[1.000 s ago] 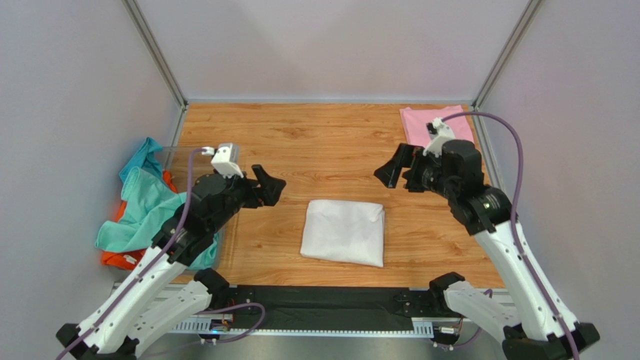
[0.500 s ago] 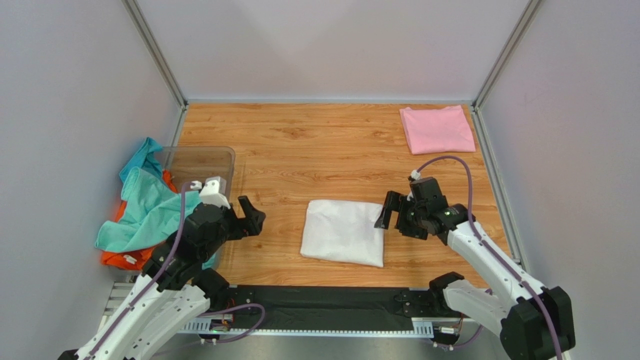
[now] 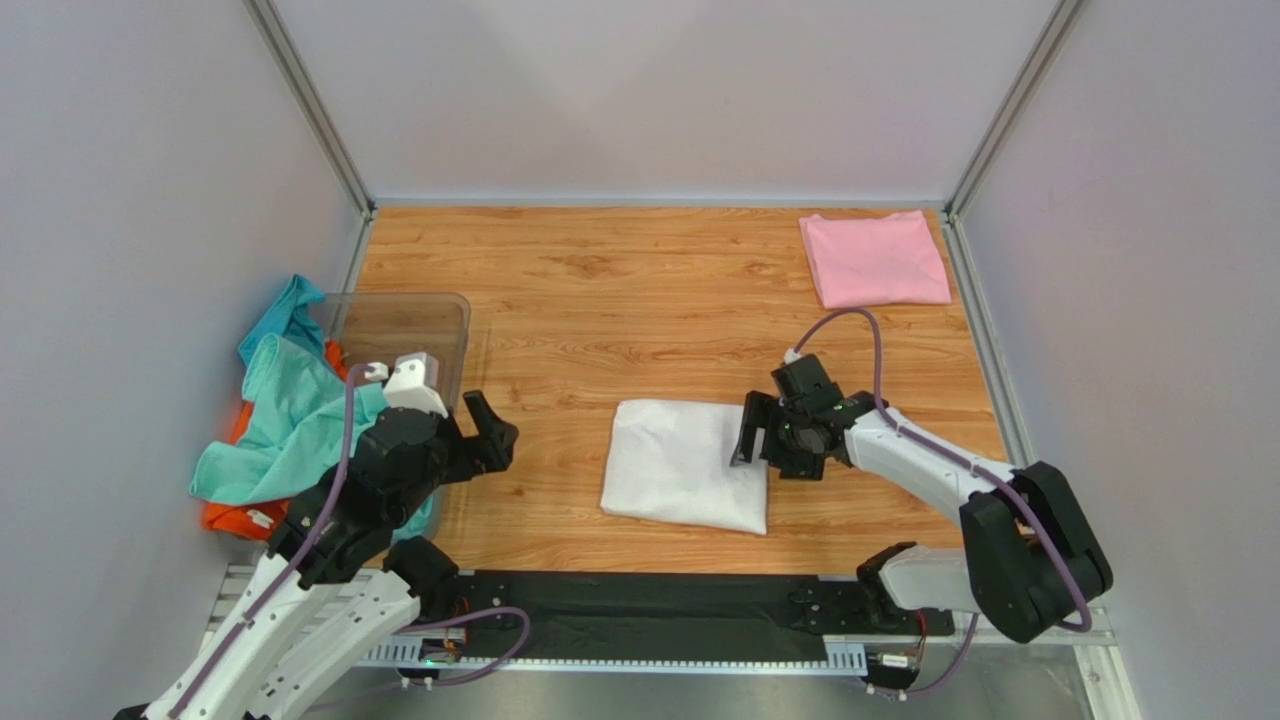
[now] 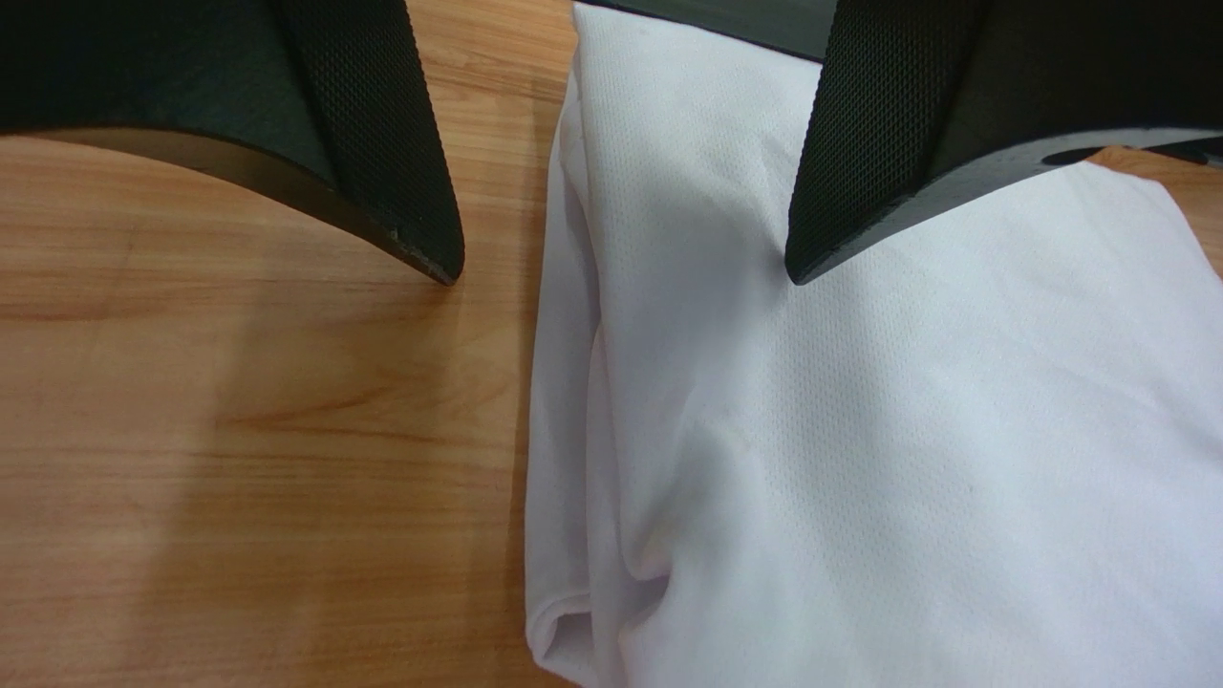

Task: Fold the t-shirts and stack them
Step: Neatly place the folded tshirt to the corner

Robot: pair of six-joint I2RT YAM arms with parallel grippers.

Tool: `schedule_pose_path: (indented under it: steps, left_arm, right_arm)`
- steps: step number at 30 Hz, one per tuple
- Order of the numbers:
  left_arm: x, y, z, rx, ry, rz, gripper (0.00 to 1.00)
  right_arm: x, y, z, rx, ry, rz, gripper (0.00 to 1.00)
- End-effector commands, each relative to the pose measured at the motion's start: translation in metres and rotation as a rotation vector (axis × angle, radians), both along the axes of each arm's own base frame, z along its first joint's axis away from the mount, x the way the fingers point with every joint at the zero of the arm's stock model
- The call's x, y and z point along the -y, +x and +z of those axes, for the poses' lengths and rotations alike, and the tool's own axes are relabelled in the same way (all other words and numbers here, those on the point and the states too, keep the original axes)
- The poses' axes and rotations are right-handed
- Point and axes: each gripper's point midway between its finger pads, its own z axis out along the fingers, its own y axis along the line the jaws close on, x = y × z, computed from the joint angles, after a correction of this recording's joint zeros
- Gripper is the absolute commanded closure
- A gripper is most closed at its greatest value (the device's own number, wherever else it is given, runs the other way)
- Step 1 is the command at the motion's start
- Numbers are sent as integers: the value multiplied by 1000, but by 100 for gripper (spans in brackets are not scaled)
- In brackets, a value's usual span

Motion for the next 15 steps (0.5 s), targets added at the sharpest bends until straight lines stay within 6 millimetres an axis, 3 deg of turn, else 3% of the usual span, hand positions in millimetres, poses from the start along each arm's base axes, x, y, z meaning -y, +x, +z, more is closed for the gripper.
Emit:
schedule_pose_path:
  steps: [1, 6, 13, 15]
  left_arm:
    - [-6, 3, 8, 15, 27, 19, 0]
    - [5, 6, -10, -23, -12, 13, 0]
    - [10, 8, -19, -34, -33, 20, 0]
    - [7, 8, -22, -33, -32, 32, 0]
  right_arm:
    - [-8, 25, 6, 77, 8, -36, 17]
    - [-20, 21, -3, 53, -5, 5, 25]
    - [-23, 22, -11, 45, -53, 20, 57]
    - [-24, 22, -13, 39, -64, 32, 62]
